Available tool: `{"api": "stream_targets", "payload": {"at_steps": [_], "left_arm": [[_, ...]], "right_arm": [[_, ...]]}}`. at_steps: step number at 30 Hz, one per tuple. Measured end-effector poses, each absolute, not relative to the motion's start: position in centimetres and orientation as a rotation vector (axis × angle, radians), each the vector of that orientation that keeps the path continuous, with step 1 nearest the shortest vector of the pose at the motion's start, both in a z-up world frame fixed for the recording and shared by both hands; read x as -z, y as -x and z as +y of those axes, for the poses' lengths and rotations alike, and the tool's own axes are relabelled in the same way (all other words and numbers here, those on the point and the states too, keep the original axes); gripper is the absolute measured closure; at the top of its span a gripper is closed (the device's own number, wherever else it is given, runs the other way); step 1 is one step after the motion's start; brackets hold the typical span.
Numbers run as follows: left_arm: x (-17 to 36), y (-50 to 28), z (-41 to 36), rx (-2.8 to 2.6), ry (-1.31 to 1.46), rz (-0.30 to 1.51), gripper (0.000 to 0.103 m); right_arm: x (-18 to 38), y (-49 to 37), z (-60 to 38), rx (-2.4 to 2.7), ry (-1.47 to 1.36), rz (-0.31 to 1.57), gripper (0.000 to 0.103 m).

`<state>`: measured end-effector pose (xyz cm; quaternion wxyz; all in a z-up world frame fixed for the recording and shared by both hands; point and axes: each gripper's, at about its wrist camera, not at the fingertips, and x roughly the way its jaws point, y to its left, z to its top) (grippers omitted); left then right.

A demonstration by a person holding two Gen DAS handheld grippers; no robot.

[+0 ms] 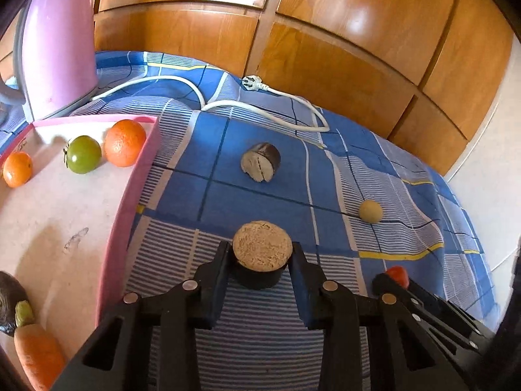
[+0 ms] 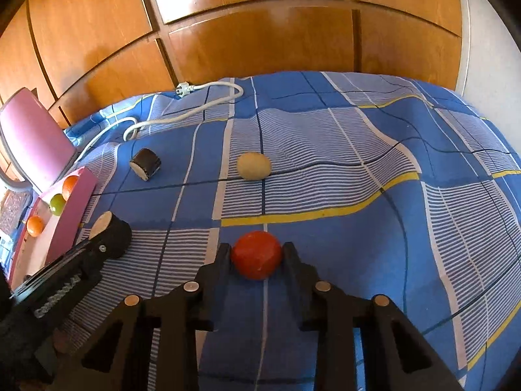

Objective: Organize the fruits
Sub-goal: 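Lift the cylinder and tomato and carry both toward the tray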

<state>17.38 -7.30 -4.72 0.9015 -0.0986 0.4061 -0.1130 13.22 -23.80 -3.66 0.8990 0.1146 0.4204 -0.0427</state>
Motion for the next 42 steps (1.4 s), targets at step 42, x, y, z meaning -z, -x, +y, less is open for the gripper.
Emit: {"api": "stream_targets", "payload": {"at_steps": [42], "left_arm": [[4.9,-15.7,-8.1,0.217,0.102,0.829,0.067]], "right_arm": [[3.9,-13.0,-23.3,0.107,-0.209,0.863,0.069]]}}
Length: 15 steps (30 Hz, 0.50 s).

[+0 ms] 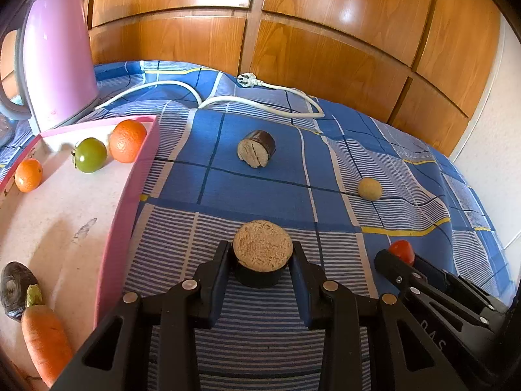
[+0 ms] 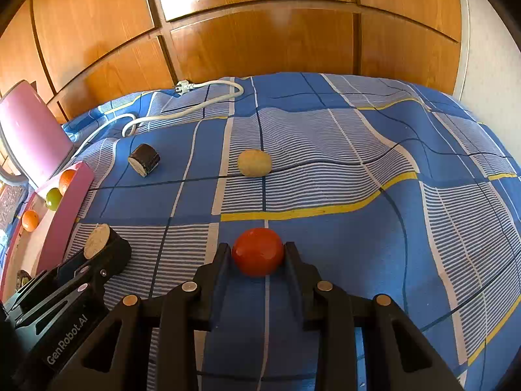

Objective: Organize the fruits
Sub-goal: 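Lift the cylinder and tomato and carry both toward the tray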

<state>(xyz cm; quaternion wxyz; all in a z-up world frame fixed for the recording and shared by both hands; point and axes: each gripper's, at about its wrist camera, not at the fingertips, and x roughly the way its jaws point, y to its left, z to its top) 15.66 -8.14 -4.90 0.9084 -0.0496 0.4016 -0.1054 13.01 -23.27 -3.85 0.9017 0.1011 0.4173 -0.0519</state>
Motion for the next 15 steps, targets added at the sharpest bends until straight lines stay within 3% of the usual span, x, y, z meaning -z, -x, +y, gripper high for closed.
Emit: {"api": "stream_targets", "payload": {"at_steps": [15], "left_arm": [[4.1,-12.2,-8.0,0.156,0.021,0.760,0.067]], "right_arm": [[3.7,-12.4,-22.9,0.101,-0.178,0.865,0.072]]}}
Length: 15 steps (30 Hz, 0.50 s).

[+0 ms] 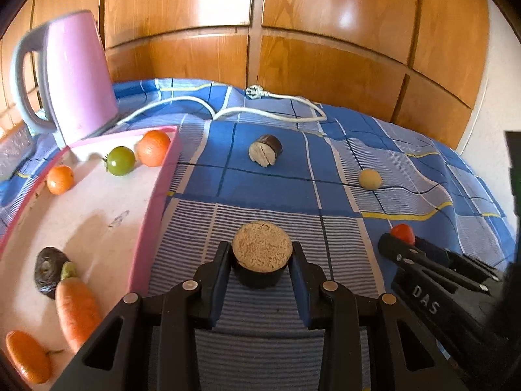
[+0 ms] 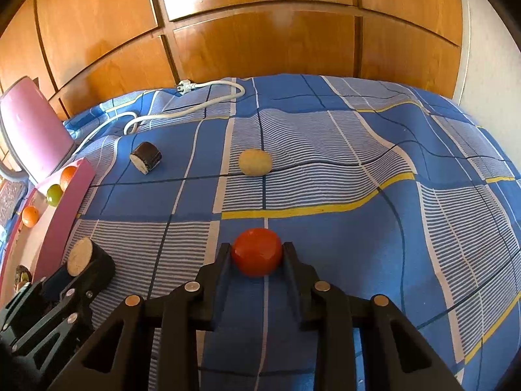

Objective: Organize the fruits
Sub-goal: 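Lift the cylinder and tomato and carry both toward the tray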

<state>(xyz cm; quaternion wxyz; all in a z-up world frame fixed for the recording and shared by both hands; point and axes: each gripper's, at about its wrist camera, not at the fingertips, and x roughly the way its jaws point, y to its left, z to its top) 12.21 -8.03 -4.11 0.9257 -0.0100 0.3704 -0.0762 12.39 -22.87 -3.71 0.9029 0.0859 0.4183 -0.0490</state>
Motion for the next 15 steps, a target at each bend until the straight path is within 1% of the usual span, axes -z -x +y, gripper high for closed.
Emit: {"api": "stream_targets", "payload": {"at_steps": [10,15], "left_arm": [[2.5,-8.9,-7.1,0.130,0.011,0.676,0.067],[2.2,-7.6,-6.5,0.120,0.017,0.668,0.067]], "right_arm": [[3.6,-11.7,-21.9,0.063,-0.148,0.867,0.072],[3.5,-11.3,-21.7,0.049,-0.158,0.868,0.072]]}}
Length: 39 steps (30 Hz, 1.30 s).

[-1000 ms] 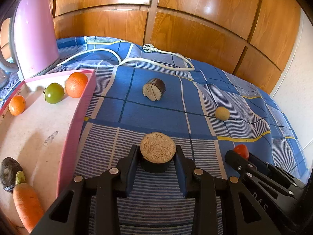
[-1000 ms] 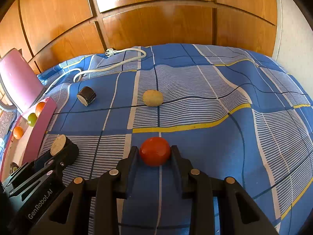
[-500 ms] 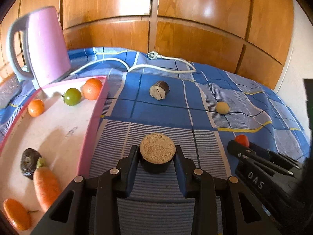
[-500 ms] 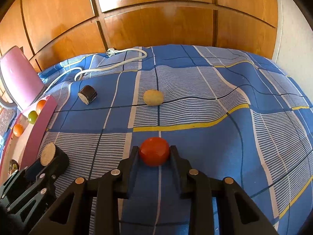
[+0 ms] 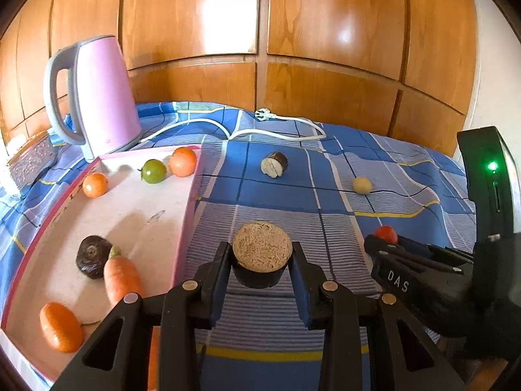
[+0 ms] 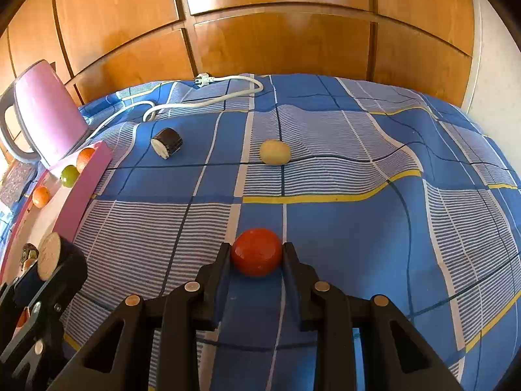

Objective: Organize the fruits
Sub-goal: 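Lift the cylinder and tomato and carry both toward the tray, then lower the cylinder and tomato into the tray and open both tools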

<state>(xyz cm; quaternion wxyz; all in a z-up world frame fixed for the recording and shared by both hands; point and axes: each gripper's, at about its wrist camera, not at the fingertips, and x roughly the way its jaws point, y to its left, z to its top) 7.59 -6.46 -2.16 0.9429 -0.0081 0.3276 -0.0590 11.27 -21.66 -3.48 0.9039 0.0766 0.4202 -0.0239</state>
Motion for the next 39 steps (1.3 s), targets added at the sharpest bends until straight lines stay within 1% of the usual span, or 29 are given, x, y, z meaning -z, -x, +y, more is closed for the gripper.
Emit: {"api": "stream_targets", "payload": {"at_steps": [9,22,34,39], "left_arm": [[1.3,-5.7,-4.6,0.082,0.063,0.641,0.067],[-0.7,-3.2,1.5,-0.066,0.216,0.555,0.067],[0.1,-4.1,5.8,-0.210,0.332,0.589,0.067],[0.6,-4.4,6.4,-0.240,0.355,0.604,0.067]], "right_arm": [[2.8,-10.0,-20.6,-0.044,-0.195,0.851,0.073],[1.6,-7.6,-17.7,-0.110,-0.081,0.791,0.073],[0.9,-6.6,-15.3,-0.129,0.040,0.719,0.073],[0.9,-6.4,-14.0,-0.175,0.086,0.704,0.073]]}}
